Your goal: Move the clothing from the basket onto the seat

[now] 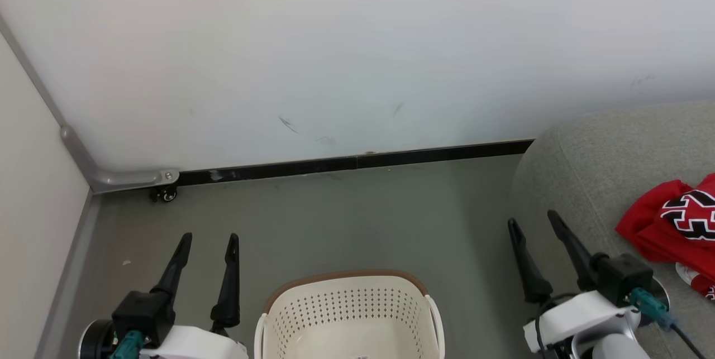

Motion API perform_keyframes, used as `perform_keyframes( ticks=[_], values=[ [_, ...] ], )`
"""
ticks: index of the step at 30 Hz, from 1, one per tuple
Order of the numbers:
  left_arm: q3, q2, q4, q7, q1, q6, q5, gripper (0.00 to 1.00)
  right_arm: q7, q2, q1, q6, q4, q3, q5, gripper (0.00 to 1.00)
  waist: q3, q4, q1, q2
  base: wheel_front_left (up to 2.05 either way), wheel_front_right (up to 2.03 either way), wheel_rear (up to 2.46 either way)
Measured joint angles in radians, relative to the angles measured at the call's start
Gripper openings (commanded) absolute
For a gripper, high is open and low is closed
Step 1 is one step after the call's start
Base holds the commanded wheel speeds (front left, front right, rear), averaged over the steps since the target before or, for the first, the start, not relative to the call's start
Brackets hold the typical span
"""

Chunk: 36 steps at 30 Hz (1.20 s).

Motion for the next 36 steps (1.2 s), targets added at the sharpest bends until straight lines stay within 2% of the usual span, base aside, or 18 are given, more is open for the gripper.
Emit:
perform_keyframes(
  ticks=[8,29,36],
  values=[
    [-0.001,-0.019,-0.002,0.0,0.032,0.015,0.036,1.0,0.002,0.023,0.068,0.0,-0.024,-0.028,-0.019,1.0,-0.022,-0.009,0.0,0.0,0.0,0.0,0.0],
    [0.039,-0.03,0.03,0.0,0.072,0.112,0.113,1.0,0.037,0.036,0.146,0.0,-0.121,-0.063,-0.081,1.0,-0.031,-0.011,0.0,0.0,0.0,0.0,0.0],
    [0.036,-0.026,0.045,0.0,0.072,0.129,0.149,1.0,0.05,0.038,0.151,0.0,-0.153,-0.063,-0.089,1.0,-0.022,-0.006,0.0,0.0,0.0,0.0,0.0]
  ],
)
